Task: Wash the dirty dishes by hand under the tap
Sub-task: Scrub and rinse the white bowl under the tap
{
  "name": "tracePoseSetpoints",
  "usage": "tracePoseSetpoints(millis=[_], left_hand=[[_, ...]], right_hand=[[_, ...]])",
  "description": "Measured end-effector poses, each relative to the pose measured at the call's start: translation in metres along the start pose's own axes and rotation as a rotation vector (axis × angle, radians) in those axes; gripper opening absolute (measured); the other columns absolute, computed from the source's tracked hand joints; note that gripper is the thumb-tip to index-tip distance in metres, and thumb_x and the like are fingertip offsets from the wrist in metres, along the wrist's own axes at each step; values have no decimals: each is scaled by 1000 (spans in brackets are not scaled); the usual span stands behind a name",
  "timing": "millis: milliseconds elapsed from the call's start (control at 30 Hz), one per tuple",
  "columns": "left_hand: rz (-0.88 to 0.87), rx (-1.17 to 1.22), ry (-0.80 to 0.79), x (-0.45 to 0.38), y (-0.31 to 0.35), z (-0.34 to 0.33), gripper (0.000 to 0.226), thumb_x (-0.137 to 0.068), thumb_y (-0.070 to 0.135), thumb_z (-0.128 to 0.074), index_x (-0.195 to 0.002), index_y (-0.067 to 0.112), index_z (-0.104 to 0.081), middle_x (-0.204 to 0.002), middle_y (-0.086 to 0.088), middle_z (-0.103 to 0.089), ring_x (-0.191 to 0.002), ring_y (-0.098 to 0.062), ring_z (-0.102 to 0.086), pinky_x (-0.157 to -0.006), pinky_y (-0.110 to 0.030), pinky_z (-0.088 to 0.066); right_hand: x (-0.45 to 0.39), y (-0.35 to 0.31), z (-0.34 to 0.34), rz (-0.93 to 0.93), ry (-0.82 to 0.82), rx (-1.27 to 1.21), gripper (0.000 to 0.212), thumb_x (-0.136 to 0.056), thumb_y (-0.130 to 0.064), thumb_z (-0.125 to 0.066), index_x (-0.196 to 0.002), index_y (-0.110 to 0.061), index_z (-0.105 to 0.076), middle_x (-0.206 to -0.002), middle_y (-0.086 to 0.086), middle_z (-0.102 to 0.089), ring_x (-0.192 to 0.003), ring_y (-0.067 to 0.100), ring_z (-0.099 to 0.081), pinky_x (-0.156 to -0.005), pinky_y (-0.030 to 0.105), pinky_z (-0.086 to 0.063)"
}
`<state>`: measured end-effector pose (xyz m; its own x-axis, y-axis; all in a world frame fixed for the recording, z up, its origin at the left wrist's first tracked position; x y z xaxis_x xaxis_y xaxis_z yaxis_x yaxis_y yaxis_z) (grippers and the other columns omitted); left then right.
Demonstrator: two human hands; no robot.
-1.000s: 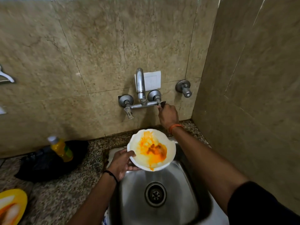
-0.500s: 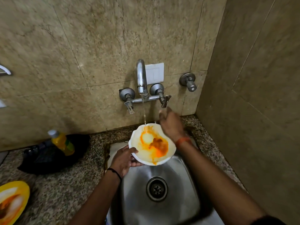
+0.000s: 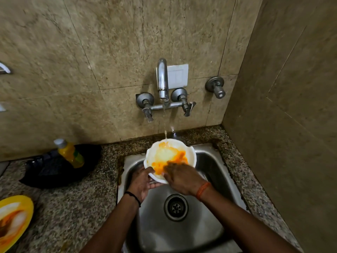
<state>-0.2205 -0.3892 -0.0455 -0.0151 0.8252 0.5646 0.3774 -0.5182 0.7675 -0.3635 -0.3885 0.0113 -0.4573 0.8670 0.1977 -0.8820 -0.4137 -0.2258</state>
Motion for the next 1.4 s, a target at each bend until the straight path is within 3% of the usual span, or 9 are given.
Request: tracePoseSetpoints(millis=[100,233,400,567,767,1033,1133,1267,1400], left_hand=[[-8,20,9,-1,-1,2,34,-90,3,-51,-123,10,-53,-101,-12,-67,-85,-31,-66,-54,-36,-57],[4,19,46,-1,-3,7,37,-89,3,-49,-126,5,-53,-94,-14,-68,-73,-27,-66,-55,-36,-58],[-14,78,22,0,-5,3,36,-93,7,-48,-129,11,-49,-109,-18,-65,-89,-34,-65,-78,-49,-56],[-5,52,62,1,-1,1,36,-92,5,-46,-128,4,-51,-92,-14,-63,-75,-28,-60,-53,-33,-56],[25,101,12,2,-7,-1,34,-91,3,-45,-125,4,-49,-98,-21,-65,-80,-34,-64,-64,-39,-59],[0,33,68,-1,-3,5,32,-91,7,-51,-122,6,-55,-93,-17,-66,-70,-30,-67,-49,-33,-56],[0,44,52,0,-2,6,35,-88,4,-52,-122,7,-55,-101,-18,-67,-80,-32,-67,-55,-35,-58],[-1,57,2,2,4,-5,33,-88,5,-53,-121,9,-56,-107,-18,-66,-87,-32,-66,-57,-37,-59],[-11,25,11,2,7,-10,26,-92,8,-50,-117,6,-58,-91,-15,-67,-74,-28,-66,-54,-35,-59]], right_hand=[[2,11,4,-200,-44,215,65,-103,-44,-20,-147,4,-30,-154,26,-27,-146,34,-23,-121,44,-11],[12,-19,-5,26,-60,-115,52,-103,-44,-24,-136,-13,-50,-139,15,-53,-134,33,-43,-110,42,-32],[9,3,7,-178,-27,321,65,-102,-47,-15,-147,-5,-37,-148,23,-41,-145,38,-21,-120,55,0],[16,-30,-4,96,24,-114,46,-100,-39,-32,-133,-15,-52,-133,12,-58,-125,30,-51,-106,37,-35],[7,7,13,-143,-15,320,75,-94,-65,-19,-142,-14,-46,-145,13,-48,-146,35,-17,-118,57,7],[17,-23,-1,83,-91,-264,40,-101,-37,-37,-133,-20,-54,-134,7,-59,-121,28,-54,-100,36,-42],[5,-2,12,5,-116,-435,41,-101,-24,-43,-140,-15,-49,-145,10,-49,-135,27,-43,-110,33,-33],[-14,25,21,-217,-78,146,67,-99,-35,-40,-152,-2,-17,-160,24,-11,-150,34,-9,-121,42,-8],[-16,-14,6,47,-165,-104,57,-101,-26,-38,-153,-11,-20,-162,12,-15,-149,30,-13,-119,41,-17]])
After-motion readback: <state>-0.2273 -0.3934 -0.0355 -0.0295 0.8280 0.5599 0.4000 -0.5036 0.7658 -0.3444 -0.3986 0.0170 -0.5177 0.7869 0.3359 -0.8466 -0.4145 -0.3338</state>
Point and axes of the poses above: each hand's wrist, its own x-axis away from the middle knuckle, its own z-axis out of the back of the hand, y = z × x, the point moved 5 cm from there along -x, towards the middle knuckle
